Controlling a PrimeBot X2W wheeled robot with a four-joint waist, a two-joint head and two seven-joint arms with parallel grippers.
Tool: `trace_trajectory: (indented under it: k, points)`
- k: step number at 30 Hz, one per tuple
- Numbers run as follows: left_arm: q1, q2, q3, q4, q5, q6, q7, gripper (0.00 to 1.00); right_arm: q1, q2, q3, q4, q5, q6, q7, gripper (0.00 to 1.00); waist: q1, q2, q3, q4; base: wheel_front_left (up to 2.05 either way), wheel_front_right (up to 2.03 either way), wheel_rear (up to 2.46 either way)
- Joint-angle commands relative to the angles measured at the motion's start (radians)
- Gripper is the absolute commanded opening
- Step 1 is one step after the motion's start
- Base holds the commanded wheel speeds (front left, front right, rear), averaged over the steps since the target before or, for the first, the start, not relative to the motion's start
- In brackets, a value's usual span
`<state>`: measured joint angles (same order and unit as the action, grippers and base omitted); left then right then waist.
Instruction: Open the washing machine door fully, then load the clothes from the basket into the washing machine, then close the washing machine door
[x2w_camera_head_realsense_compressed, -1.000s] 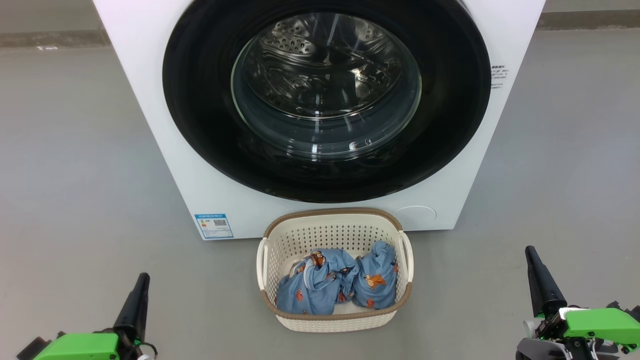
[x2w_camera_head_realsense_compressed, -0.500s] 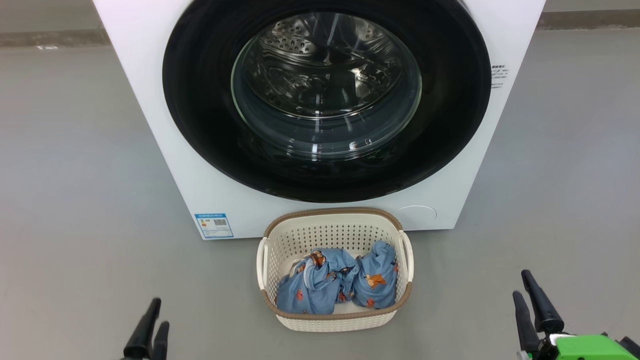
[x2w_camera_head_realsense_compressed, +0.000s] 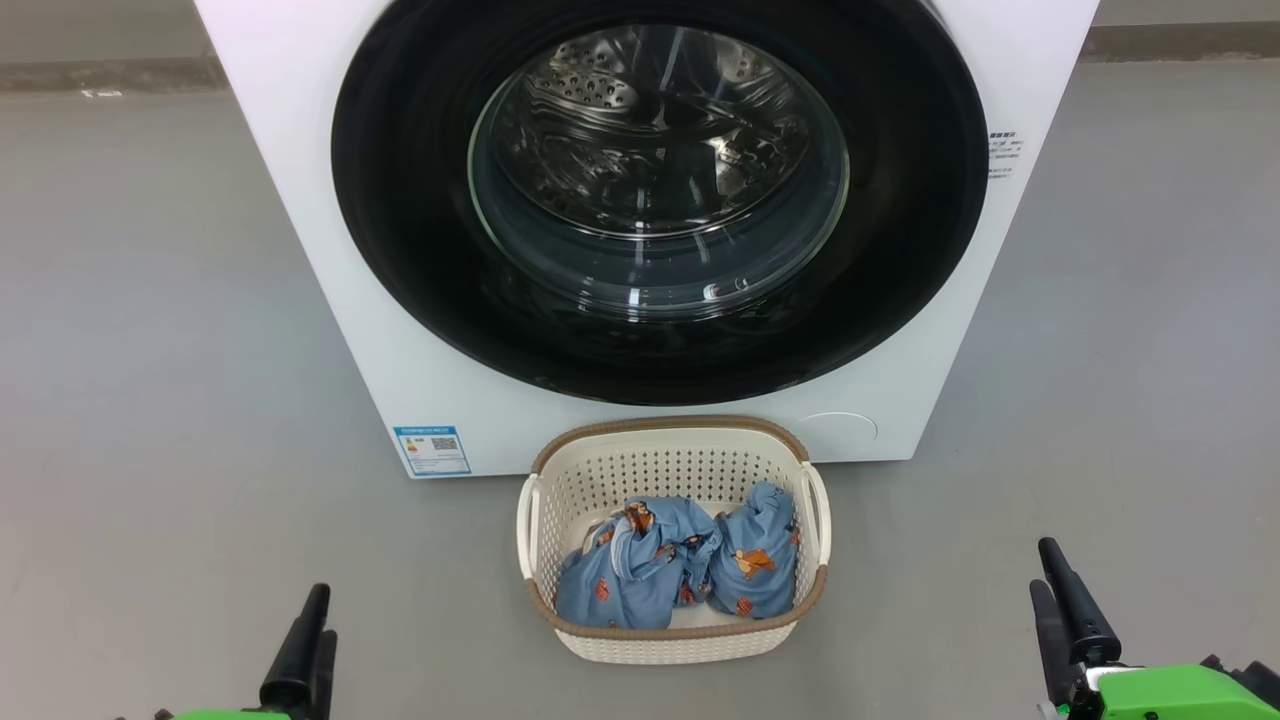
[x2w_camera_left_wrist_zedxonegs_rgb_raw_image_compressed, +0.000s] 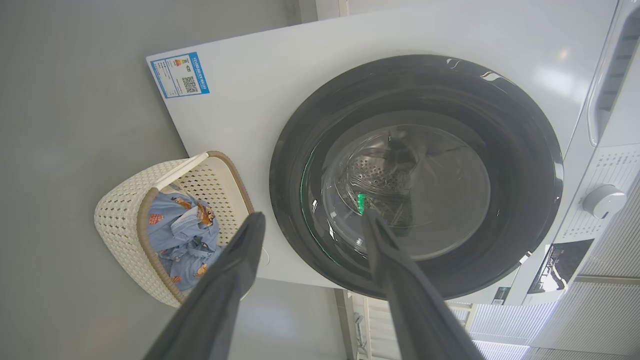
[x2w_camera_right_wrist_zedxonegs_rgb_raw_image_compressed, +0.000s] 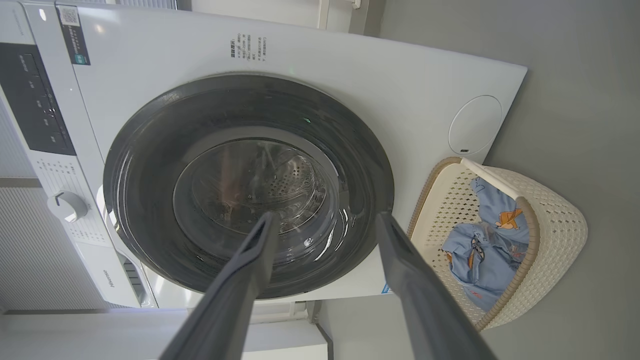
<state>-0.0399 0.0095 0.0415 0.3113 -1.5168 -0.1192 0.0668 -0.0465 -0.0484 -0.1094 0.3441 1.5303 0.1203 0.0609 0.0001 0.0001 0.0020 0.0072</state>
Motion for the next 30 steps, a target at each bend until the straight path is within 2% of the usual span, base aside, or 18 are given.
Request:
trace_trajectory:
  k: [1, 30]
  points:
    - [-0.020, 0.016, 0.001, -0.034, 0.029, -0.005, -0.014, 1.00, -0.025, -0.019, 0.012, -0.030, -0.035, 0.002, -0.011, 1.00, -0.0001, -0.0001, 0.000, 0.001, 0.00, 0.00, 0.00]
    - [-0.004, 0.020, -0.023, -0.074, 0.460, -0.005, -0.097, 1.00, -0.026, -0.071, 0.077, -0.026, -0.382, 0.004, -0.092, 1.00, -0.0001, -0.0001, -0.004, 0.013, 0.00, 0.00, 0.00]
